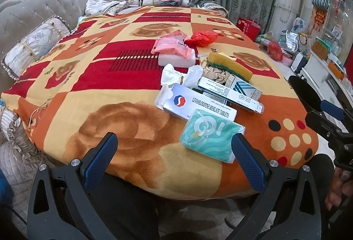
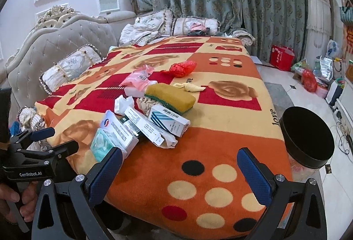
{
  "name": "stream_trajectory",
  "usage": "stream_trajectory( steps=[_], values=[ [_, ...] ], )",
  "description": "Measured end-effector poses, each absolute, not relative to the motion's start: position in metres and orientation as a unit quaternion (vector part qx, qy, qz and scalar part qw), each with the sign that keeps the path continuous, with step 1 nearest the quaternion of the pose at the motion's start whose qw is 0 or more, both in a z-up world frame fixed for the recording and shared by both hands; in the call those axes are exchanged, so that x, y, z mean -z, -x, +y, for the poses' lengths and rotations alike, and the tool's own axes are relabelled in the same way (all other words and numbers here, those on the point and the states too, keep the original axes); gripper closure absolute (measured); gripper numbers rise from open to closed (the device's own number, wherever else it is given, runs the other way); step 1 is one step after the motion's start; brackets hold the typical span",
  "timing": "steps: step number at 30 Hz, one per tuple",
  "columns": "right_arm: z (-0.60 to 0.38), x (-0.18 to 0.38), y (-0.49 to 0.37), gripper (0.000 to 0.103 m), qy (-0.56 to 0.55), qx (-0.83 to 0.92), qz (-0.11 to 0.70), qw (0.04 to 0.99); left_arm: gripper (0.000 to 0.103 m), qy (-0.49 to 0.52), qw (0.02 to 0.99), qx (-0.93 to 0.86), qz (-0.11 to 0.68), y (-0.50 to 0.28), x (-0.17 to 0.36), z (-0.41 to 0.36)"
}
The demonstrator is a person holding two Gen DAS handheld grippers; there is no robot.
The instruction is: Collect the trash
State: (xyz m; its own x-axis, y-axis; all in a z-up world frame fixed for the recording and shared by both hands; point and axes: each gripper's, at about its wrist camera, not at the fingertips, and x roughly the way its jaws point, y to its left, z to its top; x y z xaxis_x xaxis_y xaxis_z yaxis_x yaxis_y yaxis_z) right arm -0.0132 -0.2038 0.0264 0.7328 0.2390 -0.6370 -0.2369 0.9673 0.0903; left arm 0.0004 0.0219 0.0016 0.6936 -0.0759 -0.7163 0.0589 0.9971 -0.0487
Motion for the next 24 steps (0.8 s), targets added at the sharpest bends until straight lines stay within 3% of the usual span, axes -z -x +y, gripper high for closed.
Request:
stream_trajectory(
  steps=[24],
  values=[
    [-0.1986,-0.0256,0.0219,0.0,0.001,-0.131,0.341,0.931,0.001,0.008,0.917,0.043,0.396,0.0033,0.0028,0.0168]
  ],
)
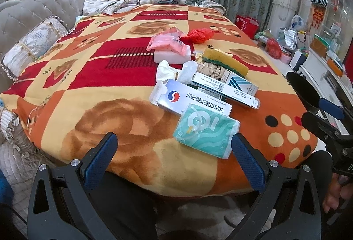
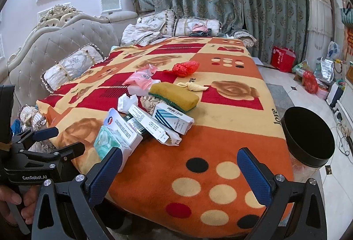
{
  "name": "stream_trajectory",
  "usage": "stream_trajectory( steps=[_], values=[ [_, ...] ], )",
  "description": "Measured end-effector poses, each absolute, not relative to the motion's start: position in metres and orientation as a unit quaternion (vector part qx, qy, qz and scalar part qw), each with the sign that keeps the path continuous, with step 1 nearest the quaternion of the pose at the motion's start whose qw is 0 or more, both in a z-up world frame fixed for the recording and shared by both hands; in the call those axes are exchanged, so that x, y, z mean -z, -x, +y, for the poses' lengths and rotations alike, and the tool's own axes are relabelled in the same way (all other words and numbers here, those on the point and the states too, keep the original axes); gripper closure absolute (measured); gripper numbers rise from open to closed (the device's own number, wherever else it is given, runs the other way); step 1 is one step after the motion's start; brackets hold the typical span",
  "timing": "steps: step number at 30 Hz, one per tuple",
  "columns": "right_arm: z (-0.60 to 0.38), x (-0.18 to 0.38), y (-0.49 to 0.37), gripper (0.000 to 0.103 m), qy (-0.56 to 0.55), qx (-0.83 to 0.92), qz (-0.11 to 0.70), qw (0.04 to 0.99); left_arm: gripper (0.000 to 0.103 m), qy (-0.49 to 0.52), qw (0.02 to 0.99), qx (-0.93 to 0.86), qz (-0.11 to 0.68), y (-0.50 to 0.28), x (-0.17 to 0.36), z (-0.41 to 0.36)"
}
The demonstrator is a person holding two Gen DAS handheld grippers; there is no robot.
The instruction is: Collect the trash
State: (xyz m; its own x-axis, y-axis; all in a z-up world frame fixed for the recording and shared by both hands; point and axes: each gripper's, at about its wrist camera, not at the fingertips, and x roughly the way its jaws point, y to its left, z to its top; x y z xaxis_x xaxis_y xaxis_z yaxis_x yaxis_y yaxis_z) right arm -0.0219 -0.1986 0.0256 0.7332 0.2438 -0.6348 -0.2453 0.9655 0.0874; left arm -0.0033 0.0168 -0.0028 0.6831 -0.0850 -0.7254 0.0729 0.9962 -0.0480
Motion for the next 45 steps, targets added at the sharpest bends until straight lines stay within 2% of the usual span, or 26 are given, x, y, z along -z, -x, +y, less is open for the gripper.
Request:
stream_trajectory(
  steps=[7,11,26,27,28,31,34,37,40,45],
  values=[
    [-0.2,-0.022,0.019,0.0,0.002,-0.132,0.347,0.929,0.001,0.023,0.918,0.081,0.387,-0.003,0.015,0.022],
    [-0.203,-0.018,0.016,0.0,-0.001,-0.13,0.352,0.927,0.001,-0.004,0.919,0.104,0.379,-0.013,0.024,0.014],
    [-0.207,0.0,0.004,0.0,-0.006,-0.132,0.373,0.918,0.001,0.026,0.889,0.17,0.424,-0.055,0.058,0.001],
    [-0.207,0.001,0.002,0.0,-0.005,-0.133,0.374,0.918,0.01,0.022,0.891,0.167,0.42,-0.053,0.057,0.001],
    [-0.205,0.003,-0.001,0.0,-0.004,-0.134,0.376,0.917,0.031,0.025,0.891,0.176,0.418,-0.051,0.056,0.001],
    [-0.199,0.007,-0.012,0.0,0.008,-0.145,0.374,0.916,0.061,0.05,0.892,0.182,0.41,-0.047,0.053,0.008],
    [-0.19,0.012,-0.025,0.0,0.013,-0.17,0.368,0.914,0.072,0.08,0.895,0.182,0.399,-0.044,0.048,0.021],
    [-0.179,0.014,-0.037,0.0,0.015,-0.215,0.358,0.909,0.08,0.103,0.9,0.169,0.389,-0.04,0.044,0.038],
    [-0.167,0.017,-0.046,0.001,0.032,-0.257,0.344,0.903,0.081,0.12,0.898,0.165,0.389,-0.04,0.044,0.048],
    [-0.154,0.032,-0.068,0.026,0.052,-0.287,0.361,0.886,0.081,0.121,0.894,0.178,0.394,-0.041,0.046,0.045]
  ],
)
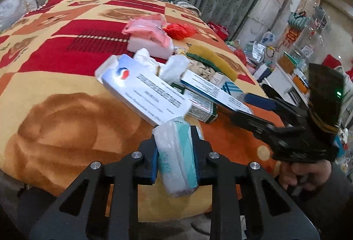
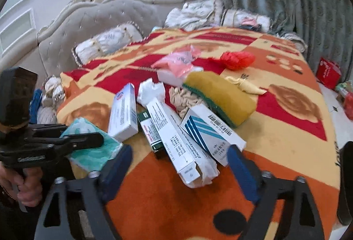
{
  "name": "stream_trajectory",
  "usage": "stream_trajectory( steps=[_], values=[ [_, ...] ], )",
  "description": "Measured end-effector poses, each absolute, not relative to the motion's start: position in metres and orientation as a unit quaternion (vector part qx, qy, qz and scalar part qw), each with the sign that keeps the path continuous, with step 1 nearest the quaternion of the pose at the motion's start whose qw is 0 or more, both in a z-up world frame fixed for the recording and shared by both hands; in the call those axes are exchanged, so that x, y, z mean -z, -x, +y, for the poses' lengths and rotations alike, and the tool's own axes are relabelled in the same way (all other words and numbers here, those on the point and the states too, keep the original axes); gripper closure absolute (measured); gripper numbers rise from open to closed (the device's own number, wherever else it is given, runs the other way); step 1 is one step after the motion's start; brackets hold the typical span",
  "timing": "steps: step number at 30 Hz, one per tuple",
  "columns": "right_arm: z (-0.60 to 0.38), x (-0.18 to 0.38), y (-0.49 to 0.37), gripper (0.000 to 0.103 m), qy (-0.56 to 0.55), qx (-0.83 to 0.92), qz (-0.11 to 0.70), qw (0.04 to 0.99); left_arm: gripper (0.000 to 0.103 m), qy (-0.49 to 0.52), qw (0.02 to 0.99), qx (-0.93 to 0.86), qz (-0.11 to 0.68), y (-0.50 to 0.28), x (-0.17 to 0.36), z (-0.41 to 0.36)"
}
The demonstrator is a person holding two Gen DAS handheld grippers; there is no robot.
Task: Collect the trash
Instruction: 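Grasp the teal tissue pack with the left tool while the right tool grasps a white medicine box, then carry both held items to the black bin and open both tools over it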
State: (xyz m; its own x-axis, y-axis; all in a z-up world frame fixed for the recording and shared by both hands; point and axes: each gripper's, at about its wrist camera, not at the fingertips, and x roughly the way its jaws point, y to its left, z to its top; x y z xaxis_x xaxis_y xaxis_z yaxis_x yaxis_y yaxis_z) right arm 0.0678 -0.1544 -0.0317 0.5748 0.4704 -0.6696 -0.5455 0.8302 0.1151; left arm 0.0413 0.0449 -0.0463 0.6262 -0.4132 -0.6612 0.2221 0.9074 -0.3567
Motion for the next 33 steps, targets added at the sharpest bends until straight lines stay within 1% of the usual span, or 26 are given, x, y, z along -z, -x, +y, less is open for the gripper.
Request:
stream_trajectory(
  steps=[1,2,4,6,8,9,11,15,20,22,29,33],
  values=[
    [-0.153,0.034,-0.071,0.033,0.055,-0.293,0.363,0.883,0.081,0.12,0.893,0.181,0.395,-0.04,0.046,0.044],
    [-0.15,0.037,-0.072,0.043,0.059,-0.298,0.365,0.88,0.08,0.117,0.894,0.181,0.394,-0.04,0.046,0.041],
    [-0.147,0.042,-0.077,0.055,0.065,-0.302,0.372,0.875,0.079,0.106,0.896,0.182,0.392,-0.038,0.046,0.036],
    [-0.148,0.046,-0.08,0.06,0.06,-0.301,0.373,0.876,0.078,0.099,0.896,0.184,0.391,-0.038,0.047,0.033],
    [-0.151,0.048,-0.081,0.069,0.058,-0.3,0.373,0.876,0.076,0.092,0.897,0.184,0.391,-0.037,0.047,0.03],
    [-0.151,0.049,-0.081,0.07,0.057,-0.3,0.371,0.877,0.075,0.089,0.897,0.185,0.392,-0.037,0.047,0.028],
    [-0.151,0.051,-0.081,0.076,0.058,-0.302,0.37,0.877,0.074,0.088,0.897,0.183,0.392,-0.038,0.048,0.027],
    [-0.147,0.053,-0.075,0.08,0.079,-0.294,0.363,0.881,0.074,0.103,0.894,0.186,0.395,-0.039,0.05,0.028],
    [-0.144,0.052,-0.071,0.085,0.089,-0.295,0.351,0.884,0.082,0.103,0.898,0.189,0.384,-0.036,0.045,0.028],
    [-0.142,0.048,-0.068,0.086,0.096,-0.295,0.345,0.886,0.084,0.105,0.901,0.191,0.376,-0.033,0.041,0.029],
    [-0.134,0.021,-0.059,0.086,0.083,-0.286,0.323,0.898,0.085,0.132,0.906,0.193,0.353,-0.028,0.031,0.04],
    [-0.137,0.008,-0.06,0.086,0.05,-0.276,0.319,0.905,0.085,0.147,0.911,0.194,0.333,-0.024,0.023,0.049]
  ],
)
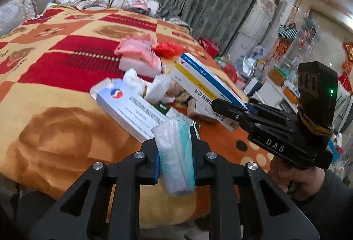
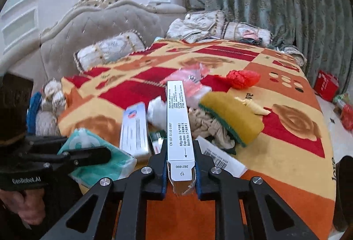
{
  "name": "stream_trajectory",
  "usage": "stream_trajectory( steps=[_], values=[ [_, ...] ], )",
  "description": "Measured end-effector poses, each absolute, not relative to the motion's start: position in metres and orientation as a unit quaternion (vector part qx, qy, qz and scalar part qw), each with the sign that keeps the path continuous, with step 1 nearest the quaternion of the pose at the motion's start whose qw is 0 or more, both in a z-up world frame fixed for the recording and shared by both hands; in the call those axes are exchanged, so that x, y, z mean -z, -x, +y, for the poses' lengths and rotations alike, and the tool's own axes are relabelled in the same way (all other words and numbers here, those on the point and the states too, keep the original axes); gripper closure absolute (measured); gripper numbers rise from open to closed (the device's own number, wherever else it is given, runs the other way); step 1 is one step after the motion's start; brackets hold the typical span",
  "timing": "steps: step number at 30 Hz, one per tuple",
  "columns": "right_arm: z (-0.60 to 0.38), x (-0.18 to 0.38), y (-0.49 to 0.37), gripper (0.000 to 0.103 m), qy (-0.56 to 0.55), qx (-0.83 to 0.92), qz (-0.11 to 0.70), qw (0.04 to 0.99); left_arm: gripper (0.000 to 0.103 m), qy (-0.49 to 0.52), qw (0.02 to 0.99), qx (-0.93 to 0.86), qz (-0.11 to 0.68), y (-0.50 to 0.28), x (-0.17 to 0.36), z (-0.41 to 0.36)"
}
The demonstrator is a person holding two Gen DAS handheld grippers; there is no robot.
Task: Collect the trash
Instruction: 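Carry both held items to the black bin and open both tools over it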
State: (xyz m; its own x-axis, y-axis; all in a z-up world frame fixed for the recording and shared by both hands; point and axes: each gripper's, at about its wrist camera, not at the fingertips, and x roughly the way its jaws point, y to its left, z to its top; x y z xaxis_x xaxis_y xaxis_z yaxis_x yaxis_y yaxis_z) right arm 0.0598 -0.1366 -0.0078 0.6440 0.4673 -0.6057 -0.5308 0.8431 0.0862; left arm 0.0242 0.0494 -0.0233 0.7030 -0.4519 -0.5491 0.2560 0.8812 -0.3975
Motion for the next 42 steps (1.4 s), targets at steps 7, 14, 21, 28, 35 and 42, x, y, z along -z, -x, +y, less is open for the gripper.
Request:
stream_trajectory(
  steps=[7,14,21,28,35,42],
  values=[
    [-0.139,-0.014,-0.059,0.086,0.029,-0.267,0.31,0.912,0.085,0.165,0.91,0.201,0.323,-0.021,0.019,0.056],
    [-0.148,-0.025,-0.055,0.086,0.003,-0.267,0.317,0.91,0.085,0.175,0.911,0.197,0.316,-0.021,0.018,0.06],
    [-0.177,-0.034,-0.053,0.086,-0.004,-0.252,0.312,0.916,0.085,0.172,0.913,0.2,0.311,-0.023,0.015,0.058],
    [-0.22,-0.025,-0.068,0.086,-0.024,-0.238,0.307,0.921,0.085,0.165,0.9,0.225,0.335,-0.045,0.006,0.036],
    [-0.264,-0.018,-0.103,0.086,-0.036,-0.222,0.295,0.928,0.085,0.127,0.899,0.257,0.33,-0.083,-0.028,-0.023],
    [-0.346,-0.021,-0.084,0.086,-0.079,-0.131,0.279,0.948,0.085,0.1,0.888,0.286,0.346,-0.12,-0.034,-0.113]
  ],
)
